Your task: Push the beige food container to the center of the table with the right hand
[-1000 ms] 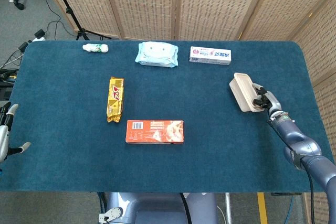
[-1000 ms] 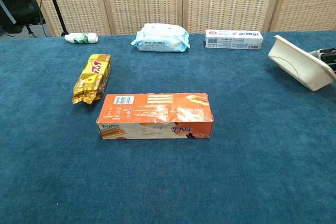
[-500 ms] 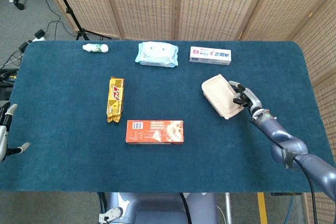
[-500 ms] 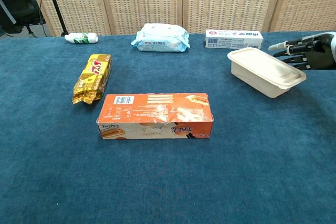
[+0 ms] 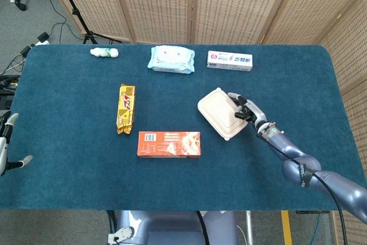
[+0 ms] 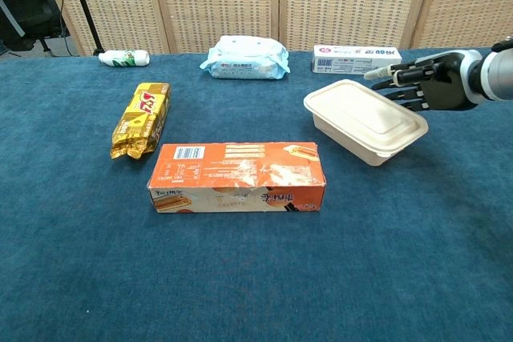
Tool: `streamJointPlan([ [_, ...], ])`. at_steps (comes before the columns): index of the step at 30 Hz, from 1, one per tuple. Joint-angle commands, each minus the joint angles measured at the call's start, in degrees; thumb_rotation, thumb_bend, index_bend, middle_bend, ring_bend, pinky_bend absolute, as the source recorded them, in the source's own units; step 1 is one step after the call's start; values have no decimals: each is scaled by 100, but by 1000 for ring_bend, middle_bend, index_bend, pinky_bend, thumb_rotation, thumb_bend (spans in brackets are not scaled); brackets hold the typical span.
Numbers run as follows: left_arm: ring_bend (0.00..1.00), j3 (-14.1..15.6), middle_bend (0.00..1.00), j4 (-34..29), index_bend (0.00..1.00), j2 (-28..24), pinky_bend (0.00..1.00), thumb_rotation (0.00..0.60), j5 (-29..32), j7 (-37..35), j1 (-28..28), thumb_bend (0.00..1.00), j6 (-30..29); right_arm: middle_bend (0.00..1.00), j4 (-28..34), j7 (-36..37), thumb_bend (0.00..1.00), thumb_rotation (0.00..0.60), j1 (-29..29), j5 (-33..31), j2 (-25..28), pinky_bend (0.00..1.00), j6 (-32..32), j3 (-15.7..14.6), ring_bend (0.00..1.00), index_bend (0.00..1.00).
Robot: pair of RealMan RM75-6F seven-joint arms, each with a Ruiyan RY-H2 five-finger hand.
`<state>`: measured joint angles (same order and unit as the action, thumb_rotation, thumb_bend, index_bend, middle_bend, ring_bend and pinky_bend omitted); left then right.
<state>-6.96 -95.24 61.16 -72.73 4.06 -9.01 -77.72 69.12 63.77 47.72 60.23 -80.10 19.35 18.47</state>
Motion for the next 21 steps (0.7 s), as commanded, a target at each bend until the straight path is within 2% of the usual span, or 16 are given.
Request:
streamJointPlan([
  [1,0,-1,0,7,0,-4,0,600,7,-15,-1,0,8,9,177,-308,1000,600,93,-277,-89,0,78,37,0,104],
  [8,0,7,0,15,0,-24,0,600,-2,-75,-8,0,40,10,348,-931,1000,600,360,-851,-315,0,204,29,0,104],
  [16,0,11,0,44,0,-42,0,600,7,-136,-28,0,100,20,166,-1658,1000,600,898,-1712,-595,0,337,47,0,122],
  [21,0,-4,0,92,0,-40,0,600,80,-166,-56,0,183,14,256,-2205,1000,600,1052,-1950,-505,0,861,141,0,122],
])
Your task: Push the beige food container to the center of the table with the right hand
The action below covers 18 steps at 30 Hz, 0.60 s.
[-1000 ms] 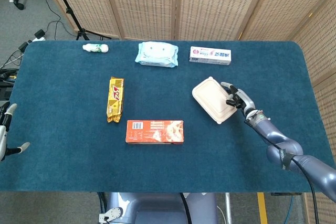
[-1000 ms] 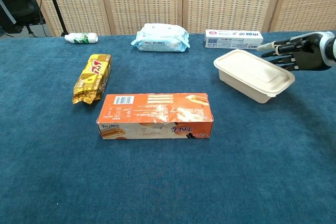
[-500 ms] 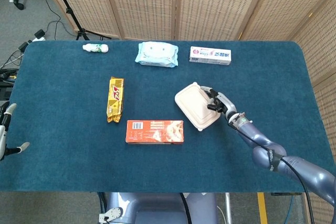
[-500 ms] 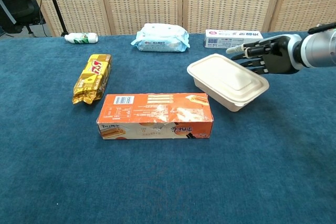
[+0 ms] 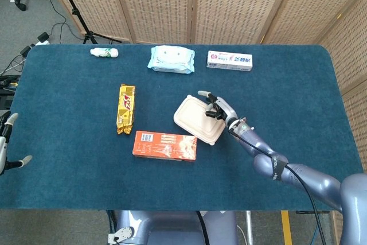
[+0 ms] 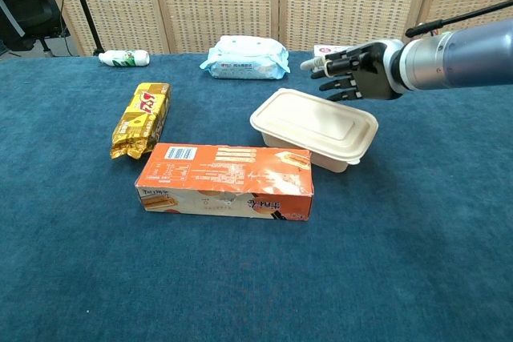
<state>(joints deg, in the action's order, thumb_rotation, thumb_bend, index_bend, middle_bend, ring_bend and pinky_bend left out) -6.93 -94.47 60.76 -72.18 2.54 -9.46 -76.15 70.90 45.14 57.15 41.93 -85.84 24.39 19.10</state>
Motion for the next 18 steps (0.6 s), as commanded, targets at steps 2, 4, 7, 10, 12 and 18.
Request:
streamJointPlan([
  [2,0,-16,0,28,0,-3,0,600,47,-29,-18,0,46,14,276,-529,1000,600,67,-84,228,0,557,120,0,122],
  [4,0,-18,0,34,0,-2,0,600,64,-37,-21,0,58,14,526,-694,1000,600,-24,22,435,0,783,173,0,122],
  [7,0,-7,0,31,0,7,0,600,57,-13,-28,0,68,14,944,-885,1000,600,-217,269,791,0,962,172,0,122],
  [10,0,14,0,16,0,22,0,600,22,40,-35,0,62,16,1334,-1019,1000,600,-455,628,1150,0,1025,99,0,122],
  [12,0,29,0,-4,0,26,0,600,-9,70,-34,0,44,17,1608,-1115,1000,600,-689,1113,1475,0,982,-53,0,134],
  [18,0,26,0,-24,0,17,0,600,-11,53,-18,0,6,8,2045,-1223,972,600,-1398,2857,2140,0,1276,-638,0,192],
])
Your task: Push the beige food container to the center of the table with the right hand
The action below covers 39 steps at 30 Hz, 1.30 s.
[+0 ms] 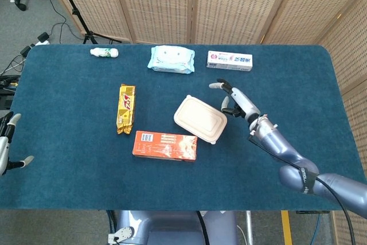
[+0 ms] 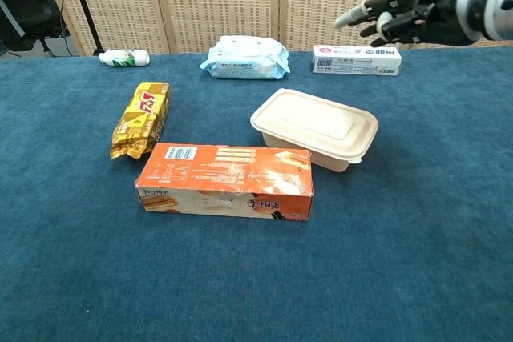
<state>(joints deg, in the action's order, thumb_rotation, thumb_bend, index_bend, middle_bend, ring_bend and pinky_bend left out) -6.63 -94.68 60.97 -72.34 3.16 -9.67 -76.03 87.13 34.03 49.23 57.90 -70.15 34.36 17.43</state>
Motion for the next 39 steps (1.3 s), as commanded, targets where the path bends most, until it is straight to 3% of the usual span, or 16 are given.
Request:
streamJointPlan([
  [1,0,-8,0,-7,0,-8,0,600,9,-18,7,0,-12,4,468,-50,968,600,-779,1696,693,0,447,-632,0,192],
  [8,0,25,0,-35,0,-12,0,600,-51,-5,13,0,-28,0,5,486,969,600,-1463,3679,1102,0,1411,-1697,0,192],
  [14,0,30,0,-64,0,-9,0,600,-85,10,19,0,-68,0,-790,351,1000,600,-1771,4466,921,0,1940,-2345,0,192],
  [18,0,40,0,-71,0,2,0,600,-102,45,10,0,-64,0,-1026,225,1000,600,-1750,4624,694,0,1906,-2526,0,192],
  [25,0,29,0,-66,0,13,0,600,-63,65,-14,0,-29,0,-1164,-53,1000,600,-1446,4540,206,0,1637,-2430,0,192],
  [27,0,10,0,-33,0,8,0,600,-2,24,-18,0,4,0,-1298,-255,1000,600,-1267,4376,-92,0,1393,-2272,0,192],
  [39,0,-17,0,38,0,-31,0,600,80,-116,-31,0,86,0,-1408,-723,1000,600,-757,3445,-663,0,777,-1681,0,192],
])
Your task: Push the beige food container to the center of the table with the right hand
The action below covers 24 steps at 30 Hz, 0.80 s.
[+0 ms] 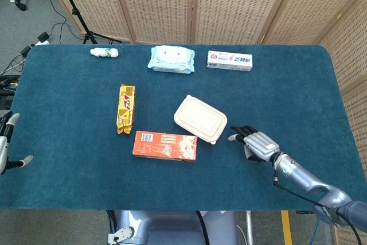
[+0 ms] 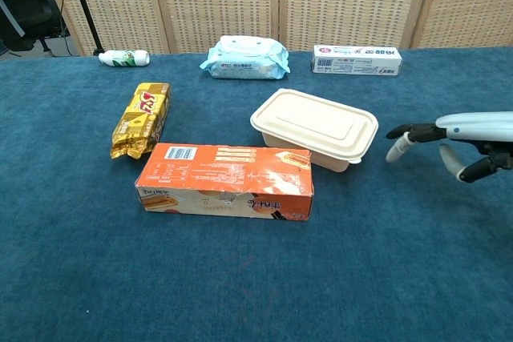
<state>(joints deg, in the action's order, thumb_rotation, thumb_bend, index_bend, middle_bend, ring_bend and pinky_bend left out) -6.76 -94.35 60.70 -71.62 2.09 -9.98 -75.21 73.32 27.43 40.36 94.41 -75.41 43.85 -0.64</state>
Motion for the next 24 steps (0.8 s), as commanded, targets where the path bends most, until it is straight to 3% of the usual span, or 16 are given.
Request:
streamJointPlan([
  [1,0,-6,0,10,0,-7,0,600,17,-18,-1,0,11,0,-21,-57,1000,600,176,-288,-181,0,-245,168,0,192],
  [14,0,-36,0,39,0,-33,0,600,93,-98,-28,0,89,9,-97,-84,1000,600,691,-1507,-870,0,-853,922,0,192],
  [24,0,-33,0,37,0,-52,0,600,96,-130,-31,0,104,12,-479,-1027,1000,600,1085,-2641,-1582,0,-1053,1341,0,192],
])
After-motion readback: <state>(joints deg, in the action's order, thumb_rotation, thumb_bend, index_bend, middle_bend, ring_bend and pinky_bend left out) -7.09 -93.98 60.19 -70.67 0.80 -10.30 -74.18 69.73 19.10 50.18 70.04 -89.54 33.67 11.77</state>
